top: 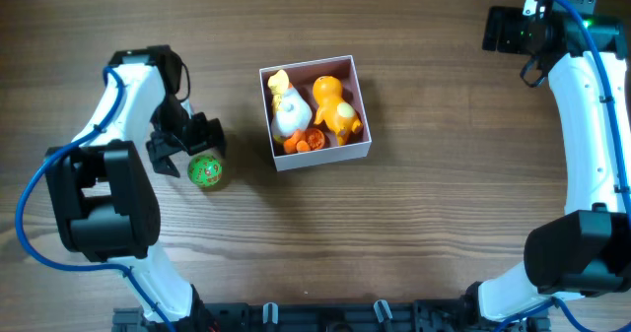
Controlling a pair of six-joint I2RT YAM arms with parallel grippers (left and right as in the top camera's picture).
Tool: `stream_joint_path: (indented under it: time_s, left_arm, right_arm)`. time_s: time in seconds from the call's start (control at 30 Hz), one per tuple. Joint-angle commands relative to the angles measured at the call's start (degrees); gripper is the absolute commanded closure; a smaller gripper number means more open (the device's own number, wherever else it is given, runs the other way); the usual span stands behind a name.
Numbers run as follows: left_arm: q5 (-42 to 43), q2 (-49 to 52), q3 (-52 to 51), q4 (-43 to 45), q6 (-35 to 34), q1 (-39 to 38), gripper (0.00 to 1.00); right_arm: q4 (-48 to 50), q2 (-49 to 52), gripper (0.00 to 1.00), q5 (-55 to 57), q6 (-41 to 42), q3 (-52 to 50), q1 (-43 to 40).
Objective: Pack container
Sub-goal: 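Lower the left gripper over the green numbered ball and grasp it, then lift the green ball with the left gripper and lower it into the box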
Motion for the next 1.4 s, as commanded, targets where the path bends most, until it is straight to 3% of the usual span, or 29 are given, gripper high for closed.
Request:
stream_joint_path:
  time_s: [0.0, 0.43, 0.53, 0.77, 0.87, 0.93, 1.07, 1.17, 1.37]
  left_arm:
    - [1.6, 0.1, -0.9, 0.5, 1.6, -2.4, 0.06]
    - [-2.4, 0.1, -0.9, 2.8, 0.2, -5.5, 0.09]
    - [-2.4, 0.1, -0.9, 3.0, 0.2, -5.5, 0.15]
    - [-3.5, 0.1, -0.9, 3.7, 0.1, -5.5, 0.38]
    - [-3.6, 0.1, -0.9, 3.9, 0.1, -5.5, 0.37]
    - [-3.6, 0.1, -1.0, 3.9, 0.1, -5.5, 0.28]
    - [-3.6, 0.2, -1.0, 4.0, 0.1, -5.5, 0.2]
    - [-3.6, 0.2, -2.2, 5.9, 0.1, -5.5, 0.2]
    - [-3.6, 0.2, -5.8, 7.7, 0.1, -5.5, 0.43]
  right_arm:
    - [0.0, -0.8, 0.0, -0.3, 0.5, 0.9, 0.0]
    - [0.0, -0.8, 0.0, -0.3, 0.5, 0.9, 0.0]
    - [0.0, -0.8, 0.0, -0.3, 0.5, 0.9, 0.0]
    - [0.0, -0.8, 0.0, -0.3, 0.5, 0.9, 0.0]
    - [0.0, -0.8, 0.0, -0.3, 0.4, 0.9, 0.0]
    - [0.0, -0.8, 0.0, -0.3, 0.5, 0.9, 0.0]
    - [0.0, -0.8, 0.0, -0.3, 0.5, 0.9, 0.0]
    - [0.0, -0.8, 0.0, -0.3, 0.4, 0.9, 0.0]
    - [0.0, -0.8, 0.0, -0.3, 0.5, 0.9, 0.0]
